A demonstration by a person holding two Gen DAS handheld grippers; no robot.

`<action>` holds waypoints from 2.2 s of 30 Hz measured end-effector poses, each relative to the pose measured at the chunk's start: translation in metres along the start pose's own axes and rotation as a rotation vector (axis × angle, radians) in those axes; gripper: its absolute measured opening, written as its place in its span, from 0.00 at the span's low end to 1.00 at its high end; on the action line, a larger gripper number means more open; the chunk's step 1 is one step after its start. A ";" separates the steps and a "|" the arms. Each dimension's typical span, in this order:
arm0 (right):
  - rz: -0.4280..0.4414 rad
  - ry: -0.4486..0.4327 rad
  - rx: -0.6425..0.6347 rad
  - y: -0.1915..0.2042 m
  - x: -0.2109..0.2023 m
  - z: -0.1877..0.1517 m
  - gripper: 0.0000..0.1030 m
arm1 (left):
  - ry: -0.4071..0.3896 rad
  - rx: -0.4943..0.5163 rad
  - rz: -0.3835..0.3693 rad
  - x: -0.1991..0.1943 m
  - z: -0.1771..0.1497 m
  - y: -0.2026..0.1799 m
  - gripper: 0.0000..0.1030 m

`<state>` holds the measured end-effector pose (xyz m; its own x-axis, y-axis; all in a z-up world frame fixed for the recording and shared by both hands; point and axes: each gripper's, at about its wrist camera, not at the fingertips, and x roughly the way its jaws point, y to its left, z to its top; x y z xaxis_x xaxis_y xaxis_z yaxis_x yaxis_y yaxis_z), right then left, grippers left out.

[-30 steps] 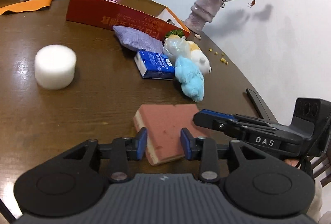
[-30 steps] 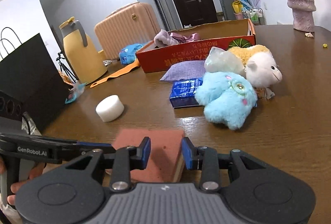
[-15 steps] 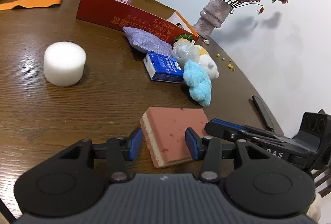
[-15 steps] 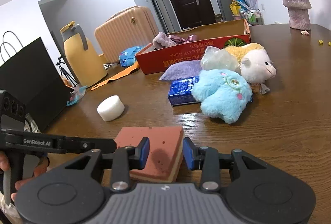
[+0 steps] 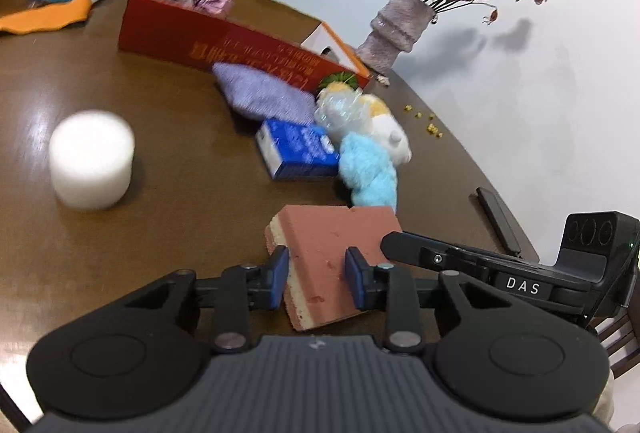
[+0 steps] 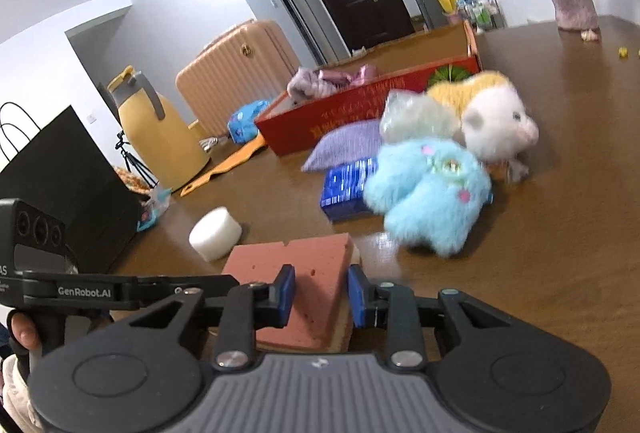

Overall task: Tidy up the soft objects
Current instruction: 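Lift the sponge block with both tools and carry it over the box, then lower the sponge block into the box and open both tools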

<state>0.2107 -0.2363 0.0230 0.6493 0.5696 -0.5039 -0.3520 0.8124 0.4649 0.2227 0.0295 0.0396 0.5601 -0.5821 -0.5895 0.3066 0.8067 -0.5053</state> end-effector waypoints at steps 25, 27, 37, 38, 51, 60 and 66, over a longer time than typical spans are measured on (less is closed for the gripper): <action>-0.058 -0.192 -0.128 -0.020 0.020 0.283 0.26 | -0.194 0.256 -0.051 0.050 0.285 -0.061 0.26; -0.072 -0.171 -0.118 -0.030 0.040 0.305 0.26 | -0.183 0.230 -0.048 0.069 0.307 -0.052 0.24; -0.210 0.030 -0.043 -0.109 0.180 0.348 0.26 | 0.014 0.037 0.012 0.217 0.359 0.037 0.24; -0.234 0.052 -0.051 -0.116 0.196 0.347 0.26 | 0.039 0.013 0.021 0.232 0.360 0.047 0.24; -0.540 0.238 -0.364 -0.116 0.306 0.315 0.24 | 0.150 -0.029 0.091 0.312 0.337 0.088 0.26; -0.548 0.220 -0.419 -0.119 0.301 0.314 0.28 | 0.131 -0.007 0.130 0.297 0.339 0.073 0.44; -0.496 0.198 -0.333 -0.108 0.260 0.320 0.41 | 0.062 0.072 0.230 0.226 0.347 0.056 0.47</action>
<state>0.6332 -0.2153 0.0748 0.6632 0.1016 -0.7416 -0.2528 0.9629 -0.0942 0.6331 -0.0211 0.0967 0.5735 -0.3856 -0.7228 0.2315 0.9226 -0.3085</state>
